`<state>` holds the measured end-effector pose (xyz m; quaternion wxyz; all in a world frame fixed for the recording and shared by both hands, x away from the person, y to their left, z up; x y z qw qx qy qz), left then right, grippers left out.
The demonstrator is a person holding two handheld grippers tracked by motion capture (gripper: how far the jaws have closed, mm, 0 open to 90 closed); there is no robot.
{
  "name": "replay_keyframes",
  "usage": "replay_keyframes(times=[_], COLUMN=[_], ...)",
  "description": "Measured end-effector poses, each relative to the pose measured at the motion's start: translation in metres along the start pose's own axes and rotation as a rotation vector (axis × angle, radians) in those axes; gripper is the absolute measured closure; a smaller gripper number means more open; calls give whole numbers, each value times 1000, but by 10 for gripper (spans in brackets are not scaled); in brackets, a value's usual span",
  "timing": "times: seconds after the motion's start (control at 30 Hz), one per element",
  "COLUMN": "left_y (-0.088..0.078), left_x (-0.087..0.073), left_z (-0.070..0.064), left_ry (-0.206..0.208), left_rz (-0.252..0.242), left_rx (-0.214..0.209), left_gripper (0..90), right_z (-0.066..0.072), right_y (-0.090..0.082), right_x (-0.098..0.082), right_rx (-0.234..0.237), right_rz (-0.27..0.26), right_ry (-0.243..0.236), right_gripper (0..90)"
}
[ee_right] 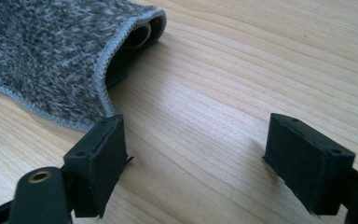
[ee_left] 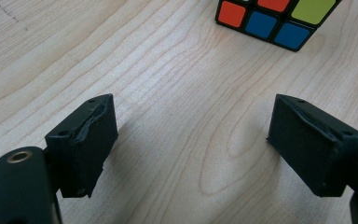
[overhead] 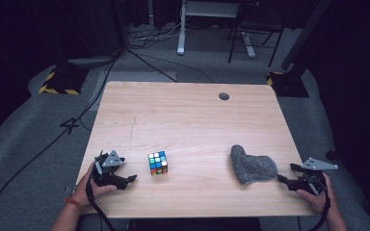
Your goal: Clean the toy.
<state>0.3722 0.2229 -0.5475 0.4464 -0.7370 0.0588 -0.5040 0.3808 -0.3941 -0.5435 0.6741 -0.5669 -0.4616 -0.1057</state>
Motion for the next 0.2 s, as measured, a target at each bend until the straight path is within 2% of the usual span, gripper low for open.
replay_keyframes(times=[0.2], left_y=[0], left_x=[0], left_z=[0], left_ry=[-1], left_rz=[-1], left_rx=[0], left_gripper=[161], right_z=[0], right_y=[0], right_x=[0], right_rx=[0], right_rz=[0], right_ry=[0], right_gripper=[203])
Point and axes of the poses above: each handheld gripper's, and its own axes: y roughly forward along the jaws, x roughly out of its top, z roughly to its left, the point moved 6 cm from there along y, roughly forward along the jaws, and after that the axes turned 6 degrees about -x, right-handed, at the moved point
